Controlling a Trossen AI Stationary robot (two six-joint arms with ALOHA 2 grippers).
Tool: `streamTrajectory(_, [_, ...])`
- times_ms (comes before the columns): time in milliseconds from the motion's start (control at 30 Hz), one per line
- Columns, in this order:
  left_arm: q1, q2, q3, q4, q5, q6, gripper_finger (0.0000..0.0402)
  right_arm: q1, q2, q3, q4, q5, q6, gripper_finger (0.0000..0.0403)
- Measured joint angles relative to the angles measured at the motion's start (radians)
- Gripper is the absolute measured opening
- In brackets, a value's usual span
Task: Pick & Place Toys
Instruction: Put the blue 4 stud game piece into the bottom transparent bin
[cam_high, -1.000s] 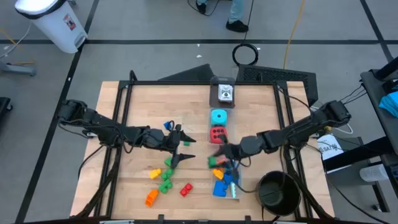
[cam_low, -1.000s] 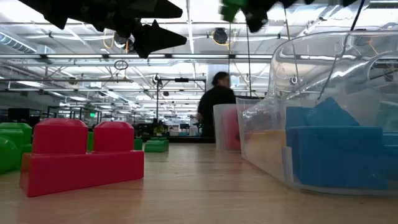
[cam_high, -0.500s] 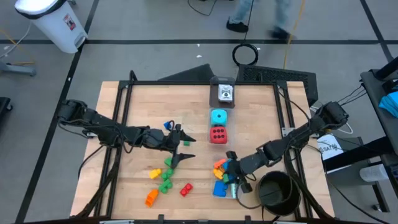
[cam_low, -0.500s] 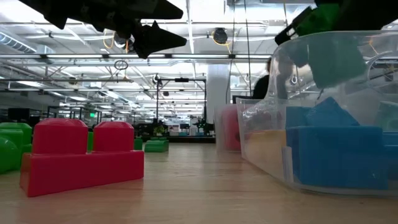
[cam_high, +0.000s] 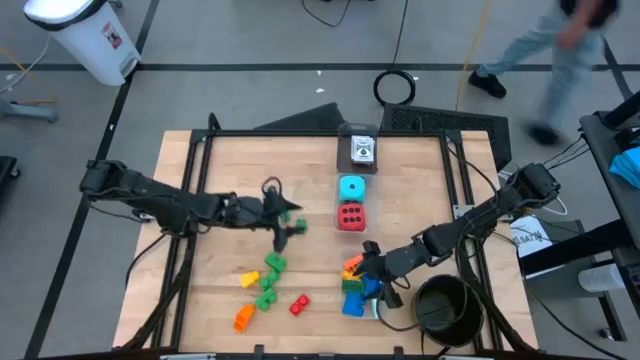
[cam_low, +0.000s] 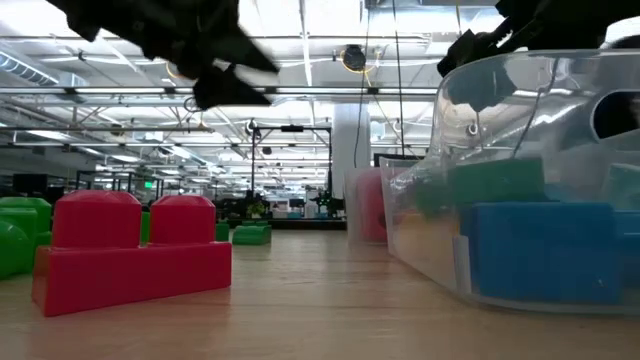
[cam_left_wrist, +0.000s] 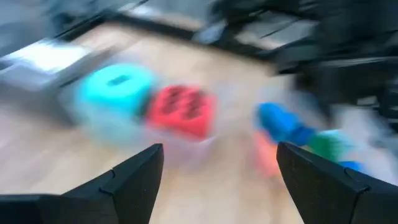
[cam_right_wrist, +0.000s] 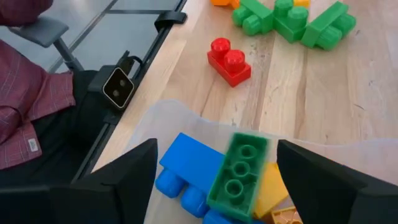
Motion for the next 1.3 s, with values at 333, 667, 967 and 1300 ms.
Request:
streamTrajectory(333, [0.15, -0.156, -0.001, -0.721, -0.162, -0.253, 0.0311, 0.0, 0.0, 0.0, 0.0, 0.0, -0.001, 0.0291])
streamTrajectory(667, [0.303, 0.022, -0.001, -0.737, -0.049, -0.171, 0.031, -0.006, 0.0, 0.0, 0.008, 0.0, -0.027, 0.0285])
streamTrajectory(967, [0.367, 0.071, -0.001, -0.72, 0.004, -0.131, 0.031, -0.006, 0.0, 0.0, 0.007, -0.002, -0.027, 0.0283])
streamTrajectory(1300, [0.373, 0.065, -0.002, -0.695, 0.048, -0.095, 0.0284, -0.006, 0.0, 0.0, 0.006, -0.001, -0.027, 0.0283])
